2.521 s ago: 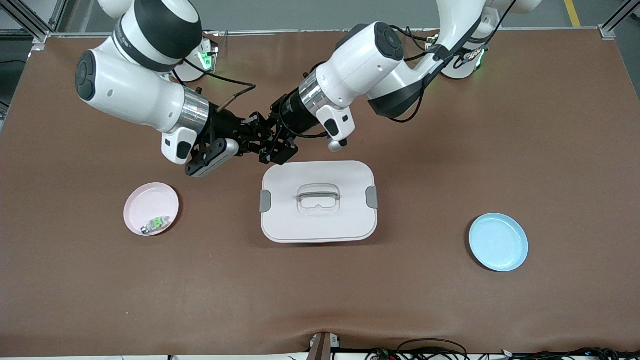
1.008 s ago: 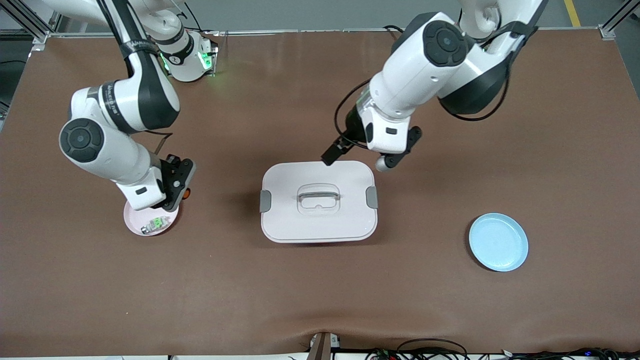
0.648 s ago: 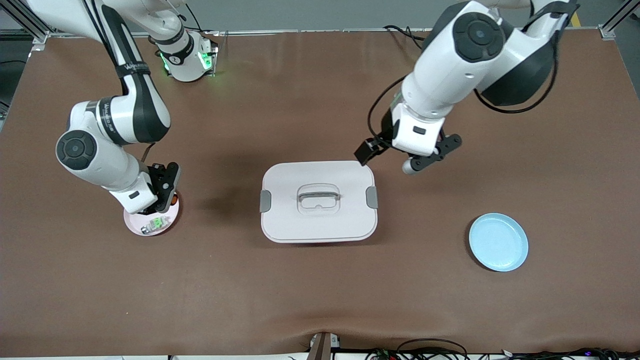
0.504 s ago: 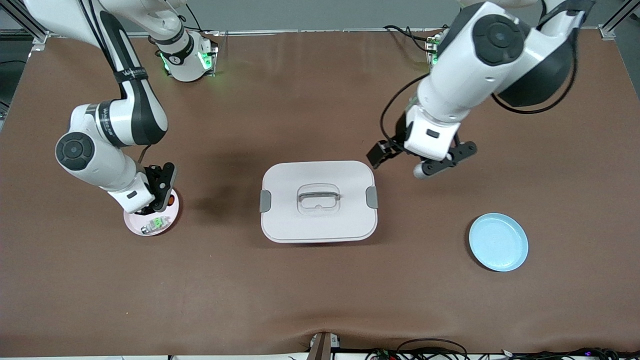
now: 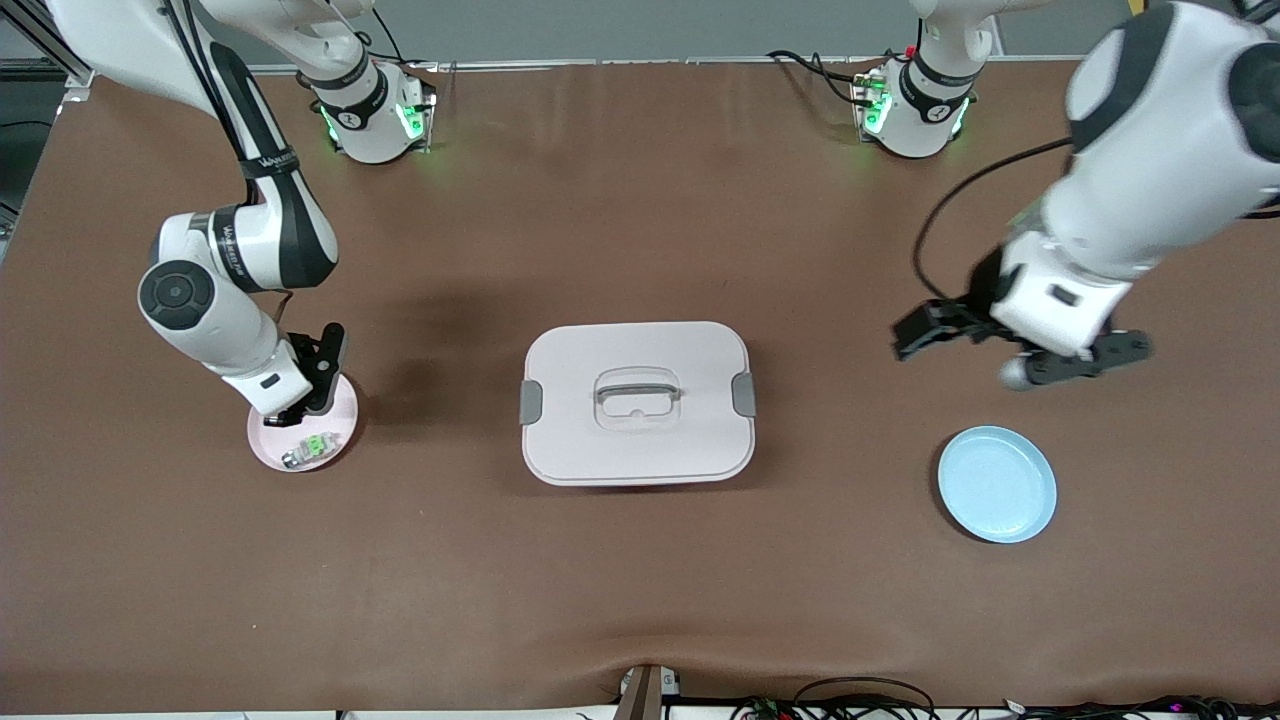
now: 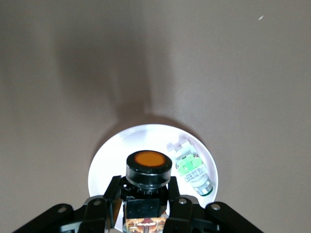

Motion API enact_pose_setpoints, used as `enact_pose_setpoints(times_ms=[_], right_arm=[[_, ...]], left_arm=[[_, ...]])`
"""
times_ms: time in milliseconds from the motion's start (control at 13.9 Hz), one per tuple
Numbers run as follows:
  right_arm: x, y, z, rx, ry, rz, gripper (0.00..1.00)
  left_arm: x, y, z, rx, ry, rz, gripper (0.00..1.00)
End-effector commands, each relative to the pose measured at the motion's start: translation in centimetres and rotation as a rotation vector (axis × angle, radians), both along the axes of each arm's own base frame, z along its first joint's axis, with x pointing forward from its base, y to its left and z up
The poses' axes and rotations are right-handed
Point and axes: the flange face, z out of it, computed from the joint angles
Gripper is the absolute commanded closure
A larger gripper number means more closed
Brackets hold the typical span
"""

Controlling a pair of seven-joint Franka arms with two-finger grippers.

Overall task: Transfer orange switch to right arm and place
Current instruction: 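Lower the switch onto the white plate while the left gripper retracts, then open the right gripper to release the switch on the white plate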

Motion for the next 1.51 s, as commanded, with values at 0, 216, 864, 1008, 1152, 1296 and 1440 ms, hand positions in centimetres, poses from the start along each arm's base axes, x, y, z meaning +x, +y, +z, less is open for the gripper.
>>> enact_pose_setpoints(times_ms=[0,216,864,1008,1152,1296,1440], right_arm=[[-1.8,-1.0,-1.1,-0.028,-0.032,0.048,1.00],[-2.4,-2.2,-2.0,-0.078,-0.050,0.073,1.00],[-3.5,-3.4,-4.6,-0.071,-0.136,0.063,1.00],[-3.5,-3.5,-5.5,-0.070,-0.141,0.082,1.00],[-3.6,-4.3,-6.1,-0.084,-0.146,0.102,1.00],[-3.7,-4.8,-6.6,-0.086,-0.150,0.112,1.00],[-3.7,-5.1,-7.3,-0.078,-0.156,0.115,1.00]], left_arm=[[0.0,4.0,0.9,0.086,-0.022,-0.023,0.00],[0.5,9.4,0.5,0.112,-0.006,-0.122,0.00],[-0.1,14.7,0.9,0.125,-0.002,-0.159,0.00],[-0.3,14.8,0.8,0.129,0.003,-0.158,0.00],[-1.3,15.3,0.5,0.141,0.015,-0.144,0.00],[-2.4,15.4,0.4,0.159,0.023,-0.136,0.00],[-3.5,14.9,0.5,0.176,0.029,-0.137,0.00]])
